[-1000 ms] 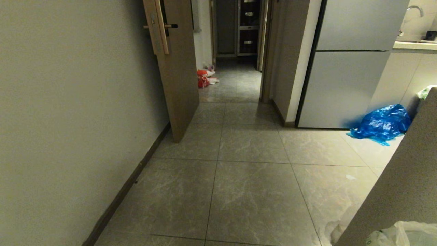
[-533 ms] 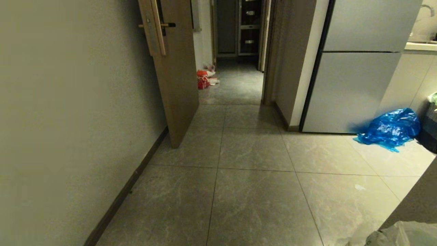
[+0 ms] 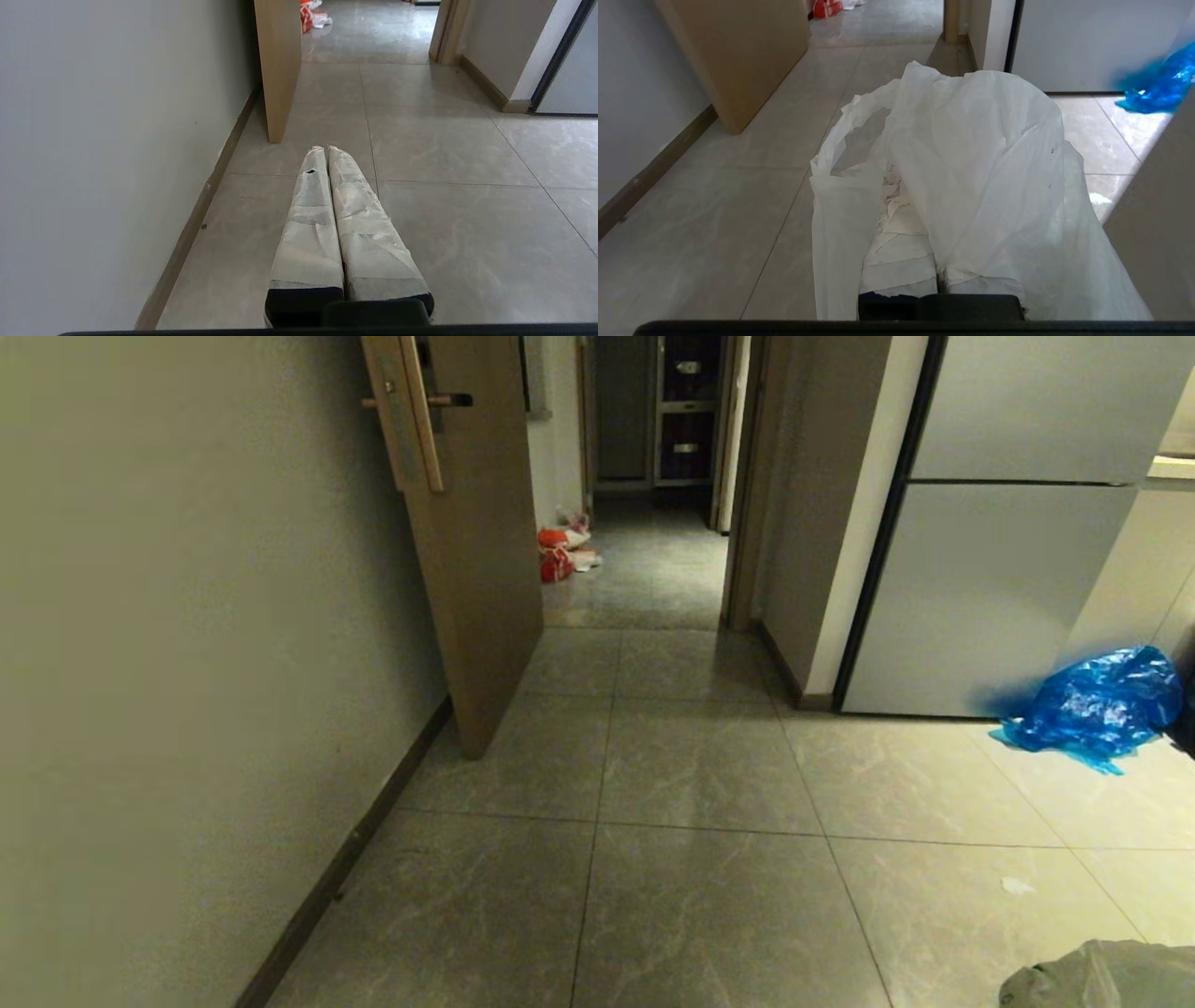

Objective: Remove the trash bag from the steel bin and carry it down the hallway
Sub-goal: Put the trash bag at the door

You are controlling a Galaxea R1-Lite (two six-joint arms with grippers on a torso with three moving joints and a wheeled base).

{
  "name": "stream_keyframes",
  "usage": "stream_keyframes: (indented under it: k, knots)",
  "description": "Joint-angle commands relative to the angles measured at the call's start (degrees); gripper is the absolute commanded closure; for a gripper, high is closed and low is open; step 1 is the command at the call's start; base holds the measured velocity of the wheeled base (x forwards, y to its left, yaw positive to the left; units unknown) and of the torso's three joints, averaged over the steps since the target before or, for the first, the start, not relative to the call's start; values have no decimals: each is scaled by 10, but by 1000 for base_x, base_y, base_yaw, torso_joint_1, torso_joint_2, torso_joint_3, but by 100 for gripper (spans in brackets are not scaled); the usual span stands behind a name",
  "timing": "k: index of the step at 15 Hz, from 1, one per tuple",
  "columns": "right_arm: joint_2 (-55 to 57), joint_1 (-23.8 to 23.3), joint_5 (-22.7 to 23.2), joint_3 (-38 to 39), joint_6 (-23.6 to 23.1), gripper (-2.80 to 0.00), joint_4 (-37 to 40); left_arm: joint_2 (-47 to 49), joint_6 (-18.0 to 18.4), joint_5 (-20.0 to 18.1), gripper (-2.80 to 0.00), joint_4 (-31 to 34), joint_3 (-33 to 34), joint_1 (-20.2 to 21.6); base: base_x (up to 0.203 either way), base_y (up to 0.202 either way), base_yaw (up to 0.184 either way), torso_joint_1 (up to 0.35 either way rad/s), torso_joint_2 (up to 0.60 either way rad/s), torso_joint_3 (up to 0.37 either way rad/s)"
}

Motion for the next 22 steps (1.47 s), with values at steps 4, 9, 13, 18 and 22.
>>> stream_keyframes:
  k: [4,9,13,18,22]
  knots:
    - [1,0,0,0,0,0,0,1,0,0,0,0,1,0,189,0,1,4,3,2]
    - [1,0,0,0,0,0,1,1,0,0,0,0,1,0,191,0,1,0,2,3]
    - [1,0,0,0,0,0,0,1,0,0,0,0,1,0,194,0,0,2,1,3]
    - [1,0,0,0,0,0,1,1,0,0,0,0,1,0,193,0,2,2,1,4]
    - [1,0,0,0,0,0,0,1,-1,0,0,0,1,0,191,0,2,0,3,5]
